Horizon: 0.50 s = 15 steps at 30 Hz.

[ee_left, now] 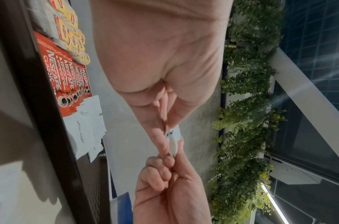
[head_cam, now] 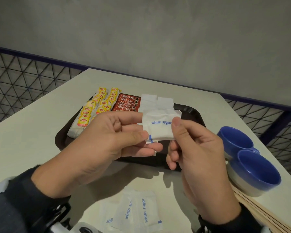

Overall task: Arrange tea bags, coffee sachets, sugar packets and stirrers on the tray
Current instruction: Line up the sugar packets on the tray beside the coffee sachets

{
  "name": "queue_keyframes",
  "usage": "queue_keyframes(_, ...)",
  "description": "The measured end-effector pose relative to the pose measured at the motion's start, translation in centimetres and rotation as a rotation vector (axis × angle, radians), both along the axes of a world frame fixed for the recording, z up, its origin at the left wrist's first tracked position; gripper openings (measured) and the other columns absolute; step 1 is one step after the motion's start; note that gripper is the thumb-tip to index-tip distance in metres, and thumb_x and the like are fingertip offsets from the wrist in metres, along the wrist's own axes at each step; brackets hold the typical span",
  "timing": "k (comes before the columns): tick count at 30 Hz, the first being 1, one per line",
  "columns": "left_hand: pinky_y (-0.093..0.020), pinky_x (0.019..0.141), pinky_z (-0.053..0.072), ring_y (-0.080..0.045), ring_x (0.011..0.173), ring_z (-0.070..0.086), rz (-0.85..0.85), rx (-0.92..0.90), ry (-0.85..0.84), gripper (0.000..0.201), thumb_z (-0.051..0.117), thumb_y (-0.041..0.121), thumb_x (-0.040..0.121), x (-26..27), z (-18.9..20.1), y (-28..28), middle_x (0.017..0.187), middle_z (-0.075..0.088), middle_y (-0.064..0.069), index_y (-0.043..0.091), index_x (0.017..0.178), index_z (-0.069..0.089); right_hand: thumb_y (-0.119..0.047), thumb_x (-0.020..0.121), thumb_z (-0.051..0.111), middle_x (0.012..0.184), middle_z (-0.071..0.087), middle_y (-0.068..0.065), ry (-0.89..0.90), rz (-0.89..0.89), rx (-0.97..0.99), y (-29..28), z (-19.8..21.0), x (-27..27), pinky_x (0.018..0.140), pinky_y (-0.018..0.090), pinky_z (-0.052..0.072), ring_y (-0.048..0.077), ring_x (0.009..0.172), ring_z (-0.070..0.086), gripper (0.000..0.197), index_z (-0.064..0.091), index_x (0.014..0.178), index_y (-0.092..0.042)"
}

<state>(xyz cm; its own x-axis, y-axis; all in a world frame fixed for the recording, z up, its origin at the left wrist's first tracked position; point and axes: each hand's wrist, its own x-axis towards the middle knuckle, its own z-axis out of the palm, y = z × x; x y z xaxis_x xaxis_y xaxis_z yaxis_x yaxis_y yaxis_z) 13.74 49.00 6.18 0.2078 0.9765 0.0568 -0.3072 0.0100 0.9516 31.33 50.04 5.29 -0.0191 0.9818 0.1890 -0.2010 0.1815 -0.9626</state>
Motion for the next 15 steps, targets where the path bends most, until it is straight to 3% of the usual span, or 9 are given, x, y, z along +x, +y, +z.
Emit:
queue_keyframes(5, -0.027, 0.068, 0.064, -0.030, 0.082, 0.078, 0.061, 0.017, 0.052, 0.031, 0.078, 0.006, 0.075, 0.0, -0.4, 0.3, 0.100, 0.079, -0.021, 0.005, 0.106, 0.079, -0.031, 0.087, 0.066, 0.061, 0.053, 0.016, -0.093, -0.019, 0.025, -0.3, 0.2, -0.2, 0.040, 0.030, 0.042, 0.023, 0.049, 0.044, 0.019, 0.079, 0.084, -0.016)
queue_keyframes(8, -0.028, 0.067, 0.064, -0.030, 0.080, 0.079, 0.082, 0.022, 0.081, 0.031, 0.074, 0.003, 0.072, 0.1, -0.6, 0.3, 0.098, 0.079, -0.020, 0.005, 0.103, 0.080, -0.027, 0.091, 0.066, 0.064, 0.067, 0.000, -0.183, -0.039, 0.084, -0.5, 0.4, 0.1, 0.045, 0.020, 0.046, 0.007, 0.052, 0.056, 0.017, 0.079, 0.083, -0.018)
queue_keyframes(10, -0.027, 0.067, 0.064, -0.030, 0.079, 0.078, 0.084, 0.036, 0.116, 0.032, 0.074, 0.003, 0.072, 0.0, -0.7, 0.4, 0.097, 0.079, -0.020, 0.005, 0.103, 0.080, -0.023, 0.092, 0.068, 0.074, 0.074, -0.004, -0.213, -0.040, 0.066, -0.4, 0.8, 0.6, 0.051, 0.017, 0.048, 0.003, 0.060, 0.062, 0.015, 0.079, 0.083, -0.020)
queue_keyframes(13, -0.030, 0.071, 0.064, -0.028, 0.082, 0.078, 0.051, 0.048, 0.186, 0.034, 0.075, 0.006, 0.072, 0.0, -0.6, 0.2, 0.096, 0.080, -0.017, 0.008, 0.106, 0.079, -0.018, 0.091, 0.070, 0.091, 0.078, 0.004, -0.288, 0.106, -0.064, -0.4, 2.0, 1.7, 0.060, 0.032, 0.049, 0.017, 0.074, 0.063, 0.010, 0.080, 0.090, -0.017)
queue_keyframes(15, -0.031, 0.073, 0.065, -0.028, 0.084, 0.079, 0.011, 0.032, 0.228, 0.035, 0.074, 0.003, 0.075, 0.2, -0.6, 0.1, 0.097, 0.080, -0.014, 0.010, 0.109, 0.077, -0.014, 0.091, 0.070, 0.096, 0.077, 0.008, -0.421, 0.213, -0.124, -0.4, 2.5, 2.3, 0.063, 0.033, 0.048, 0.021, 0.074, 0.060, 0.010, 0.079, 0.094, -0.014)
